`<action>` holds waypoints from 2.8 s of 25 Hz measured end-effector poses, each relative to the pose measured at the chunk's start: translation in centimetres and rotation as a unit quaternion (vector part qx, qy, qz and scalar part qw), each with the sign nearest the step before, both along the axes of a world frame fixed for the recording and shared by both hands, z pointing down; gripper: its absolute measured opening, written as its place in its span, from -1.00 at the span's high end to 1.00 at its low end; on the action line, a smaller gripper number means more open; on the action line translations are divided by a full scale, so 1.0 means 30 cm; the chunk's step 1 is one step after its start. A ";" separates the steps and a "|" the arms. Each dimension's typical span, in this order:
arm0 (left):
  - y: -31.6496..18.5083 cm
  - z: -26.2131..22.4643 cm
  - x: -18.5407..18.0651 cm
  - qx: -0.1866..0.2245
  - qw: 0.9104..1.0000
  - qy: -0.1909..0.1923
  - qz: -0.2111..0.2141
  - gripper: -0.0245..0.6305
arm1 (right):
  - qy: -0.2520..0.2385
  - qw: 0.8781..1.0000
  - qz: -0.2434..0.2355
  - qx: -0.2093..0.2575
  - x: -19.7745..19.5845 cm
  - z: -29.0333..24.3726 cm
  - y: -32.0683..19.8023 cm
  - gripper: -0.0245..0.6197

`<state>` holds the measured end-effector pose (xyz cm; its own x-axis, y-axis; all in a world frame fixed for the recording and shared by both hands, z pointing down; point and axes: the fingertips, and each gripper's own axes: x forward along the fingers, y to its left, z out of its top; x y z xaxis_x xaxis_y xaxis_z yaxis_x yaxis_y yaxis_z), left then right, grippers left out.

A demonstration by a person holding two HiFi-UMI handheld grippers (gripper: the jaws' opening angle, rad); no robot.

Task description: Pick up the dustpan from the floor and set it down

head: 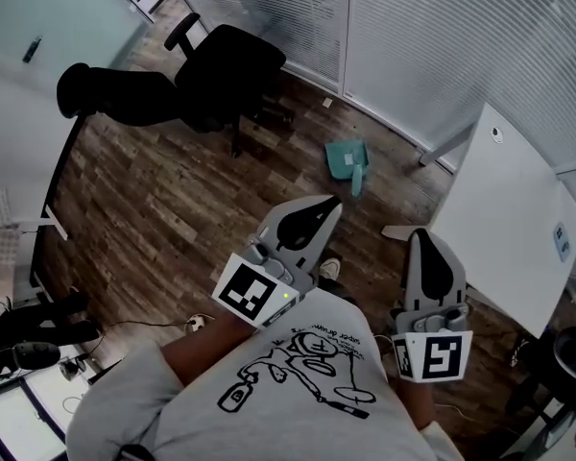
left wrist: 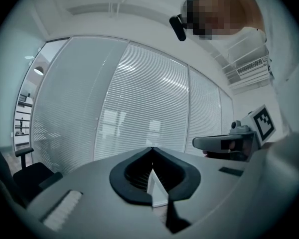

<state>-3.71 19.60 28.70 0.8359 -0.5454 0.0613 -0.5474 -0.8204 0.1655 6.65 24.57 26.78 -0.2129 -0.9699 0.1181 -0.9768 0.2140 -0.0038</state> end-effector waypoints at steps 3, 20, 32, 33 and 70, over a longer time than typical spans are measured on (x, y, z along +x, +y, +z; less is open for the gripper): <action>-0.078 0.004 0.013 0.002 1.000 0.004 0.001 0.92 | 0.003 1.000 0.002 0.002 0.010 0.000 -0.077 0.91; -0.695 -0.019 -0.055 -0.002 1.000 0.020 -0.003 0.92 | 0.026 1.000 -0.015 -0.007 -0.072 -0.040 -0.700 0.91; -0.874 0.019 -0.065 -0.009 1.000 0.023 0.008 0.92 | 0.021 1.000 -0.012 -0.016 -0.100 -0.005 -0.888 0.91; -0.880 0.017 -0.054 -0.007 1.000 0.024 0.008 0.92 | 0.020 1.000 -0.012 -0.016 -0.089 -0.004 -0.893 0.91; -0.788 0.012 0.330 -0.007 1.000 -0.003 -0.005 0.92 | -0.026 0.998 -0.044 -0.048 0.294 0.131 -0.806 0.89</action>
<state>6.20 -4.05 29.05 0.8297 -0.5532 0.0747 -0.5571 -0.8120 0.1739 15.45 0.40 30.70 -0.3048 -0.9319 0.1966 -0.9523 0.2949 -0.0784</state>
